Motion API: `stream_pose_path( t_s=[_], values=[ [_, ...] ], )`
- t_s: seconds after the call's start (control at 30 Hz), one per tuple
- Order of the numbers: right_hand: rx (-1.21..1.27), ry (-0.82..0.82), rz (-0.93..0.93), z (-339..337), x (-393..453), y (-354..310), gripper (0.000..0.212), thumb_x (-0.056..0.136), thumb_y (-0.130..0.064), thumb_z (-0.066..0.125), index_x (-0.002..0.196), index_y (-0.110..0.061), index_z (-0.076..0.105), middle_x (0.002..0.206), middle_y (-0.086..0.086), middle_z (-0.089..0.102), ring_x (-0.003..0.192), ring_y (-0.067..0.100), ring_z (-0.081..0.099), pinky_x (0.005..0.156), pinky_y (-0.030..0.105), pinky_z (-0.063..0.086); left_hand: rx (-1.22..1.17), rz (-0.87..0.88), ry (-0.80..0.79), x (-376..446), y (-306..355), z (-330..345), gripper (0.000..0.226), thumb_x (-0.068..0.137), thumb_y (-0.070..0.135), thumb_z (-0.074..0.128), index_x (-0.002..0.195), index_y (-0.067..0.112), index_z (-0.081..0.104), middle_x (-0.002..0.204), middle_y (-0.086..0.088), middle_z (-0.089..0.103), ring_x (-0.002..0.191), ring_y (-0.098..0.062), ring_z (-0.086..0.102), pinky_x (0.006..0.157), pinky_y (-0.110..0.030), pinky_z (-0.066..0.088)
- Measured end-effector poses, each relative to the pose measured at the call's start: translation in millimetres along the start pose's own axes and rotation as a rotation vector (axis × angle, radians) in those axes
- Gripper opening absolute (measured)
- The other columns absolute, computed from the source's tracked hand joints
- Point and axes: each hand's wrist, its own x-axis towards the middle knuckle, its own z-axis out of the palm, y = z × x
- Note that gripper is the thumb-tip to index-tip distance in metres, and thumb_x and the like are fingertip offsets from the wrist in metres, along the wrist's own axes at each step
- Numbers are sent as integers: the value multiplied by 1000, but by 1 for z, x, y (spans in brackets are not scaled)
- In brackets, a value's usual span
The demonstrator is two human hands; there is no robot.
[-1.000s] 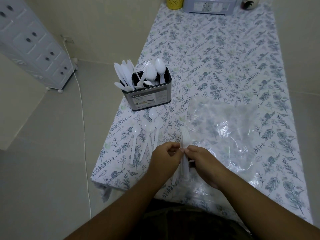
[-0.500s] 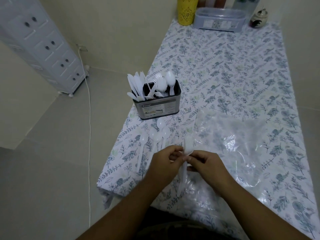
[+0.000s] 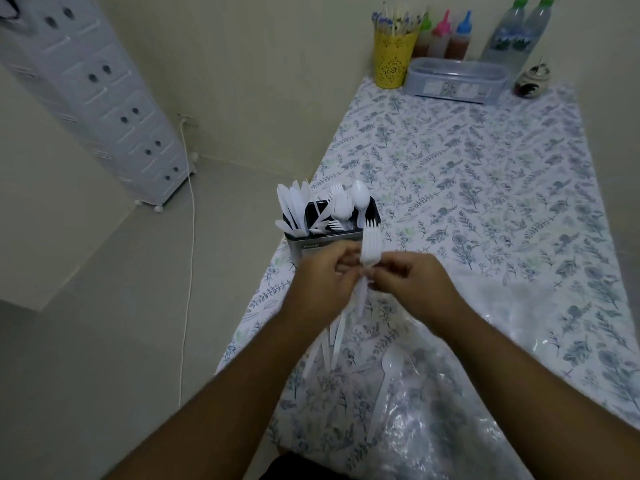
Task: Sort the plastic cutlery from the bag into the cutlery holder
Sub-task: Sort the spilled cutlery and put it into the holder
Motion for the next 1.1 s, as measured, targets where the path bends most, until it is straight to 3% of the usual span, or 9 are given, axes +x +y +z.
stream_pose_path(
  t_s=[0.13,0.23,0.37,0.53,0.63,0.77,0.9,0.97,1.1],
  values=[
    [-84,29,-98,-7,47,-40,20,89,-10,75,108,-15,78,93,-1,79,85,11,77,87,35,62,17,31,67,53,18,-26,25,87,11,76,111,13,70,95,5,75,83,2,70,78,-16,58],
    [-130,54,-166,-8,79,-56,20,90,-12,76,109,-12,79,94,3,80,89,15,77,90,41,62,5,34,94,85,24,-37,24,86,10,77,110,10,70,91,3,75,77,-1,72,71,-17,59],
    [-182,73,-172,-6,108,-55,20,91,-13,75,110,-14,79,95,5,80,91,21,77,90,46,61,69,57,120,109,15,-39,22,86,10,76,107,11,70,90,6,75,75,6,68,70,-11,54],
    [-227,114,-208,-1,118,-51,21,93,-13,72,113,-17,78,97,-1,79,91,13,75,88,37,61,160,129,146,118,6,-39,22,89,8,71,111,10,69,94,7,73,76,19,61,71,-2,47],
    [-217,130,-223,3,119,-50,21,93,-13,71,111,-20,79,97,-7,78,92,7,74,87,29,60,189,153,156,119,5,-42,22,89,9,72,110,10,70,95,5,73,80,5,66,73,-5,49],
    [-440,83,-170,7,109,-32,15,94,-20,70,102,-24,82,83,-5,78,74,11,71,70,24,57,405,85,1,113,-9,-34,15,86,20,68,98,12,70,87,-1,72,79,-17,65,72,-36,54],
    [-621,96,-85,10,103,-24,12,91,-19,70,91,-16,81,76,2,74,71,14,67,59,16,48,593,26,-44,108,-12,-28,24,73,26,72,64,15,52,64,2,51,68,-22,53,58,-29,34],
    [-631,145,-53,8,101,-29,11,89,-17,71,92,-9,78,82,6,74,77,18,68,67,27,54,627,-19,-34,107,-10,-29,23,70,21,72,68,19,49,70,1,49,73,-21,49,60,-30,36],
    [-503,224,-36,1,92,-36,7,84,-15,76,87,-19,71,76,-4,67,64,1,55,52,7,41,588,-6,57,98,-9,-30,32,69,10,70,100,15,66,94,-3,63,91,-24,57,72,-35,49]
  ],
)
